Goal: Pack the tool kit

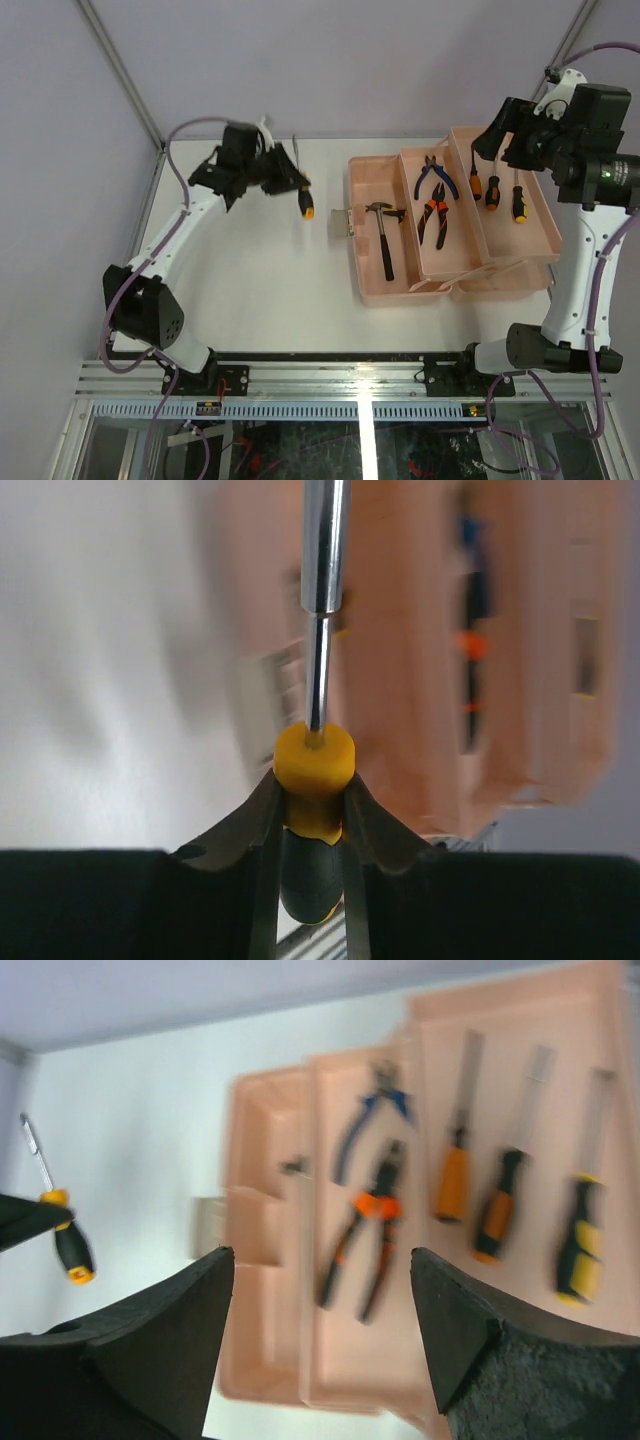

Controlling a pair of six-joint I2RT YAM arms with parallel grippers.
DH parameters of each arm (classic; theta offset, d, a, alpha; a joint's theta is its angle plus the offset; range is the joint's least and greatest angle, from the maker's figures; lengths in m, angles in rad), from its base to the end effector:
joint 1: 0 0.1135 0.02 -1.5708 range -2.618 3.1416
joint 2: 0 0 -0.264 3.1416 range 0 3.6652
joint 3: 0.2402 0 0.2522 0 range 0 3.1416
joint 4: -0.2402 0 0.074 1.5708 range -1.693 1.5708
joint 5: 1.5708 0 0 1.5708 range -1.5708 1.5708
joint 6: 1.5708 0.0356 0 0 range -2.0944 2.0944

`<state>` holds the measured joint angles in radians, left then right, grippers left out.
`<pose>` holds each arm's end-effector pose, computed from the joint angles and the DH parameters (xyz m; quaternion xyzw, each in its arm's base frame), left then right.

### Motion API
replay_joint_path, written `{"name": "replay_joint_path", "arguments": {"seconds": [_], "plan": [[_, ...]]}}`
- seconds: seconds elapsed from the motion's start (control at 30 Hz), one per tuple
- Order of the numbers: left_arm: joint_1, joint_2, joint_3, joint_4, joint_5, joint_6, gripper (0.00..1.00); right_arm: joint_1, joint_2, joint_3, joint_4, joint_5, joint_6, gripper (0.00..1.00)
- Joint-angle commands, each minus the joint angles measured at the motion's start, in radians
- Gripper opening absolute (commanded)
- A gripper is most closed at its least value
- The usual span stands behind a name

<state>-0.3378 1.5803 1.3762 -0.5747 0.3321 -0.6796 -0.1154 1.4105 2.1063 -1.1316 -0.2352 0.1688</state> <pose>0.3275 -0.1273 0.3110 -0.0919 0.9075 -0.3185 0.2580 0.2253 -0.0178 0.5313 0.0562 0.8379 0.1132 0.5310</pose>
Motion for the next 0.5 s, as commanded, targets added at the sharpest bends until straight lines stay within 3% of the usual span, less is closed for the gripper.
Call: {"name": "replay_joint_path", "arguments": {"seconds": [0.0, 0.1, 0.3, 0.47], "plan": [[0.011, -0.052, 0.292, 0.203, 0.385, 0.235, 0.0, 0.008, -0.006, -0.169, 0.446, -0.436, 0.248, 0.77], [0.011, -0.028, 0.406, 0.26, 0.484, 0.253, 0.0, 0.065, 0.008, -0.24, 0.695, -0.509, 0.387, 0.76], [0.006, 0.005, 0.461, 0.461, 0.621, 0.116, 0.0, 0.269, 0.126, -0.165, 0.82, -0.495, 0.411, 0.78], [0.006, 0.044, 0.504, 0.511, 0.639, 0.101, 0.0, 0.389, 0.108, -0.307, 1.102, -0.536, 0.475, 0.82]]}}
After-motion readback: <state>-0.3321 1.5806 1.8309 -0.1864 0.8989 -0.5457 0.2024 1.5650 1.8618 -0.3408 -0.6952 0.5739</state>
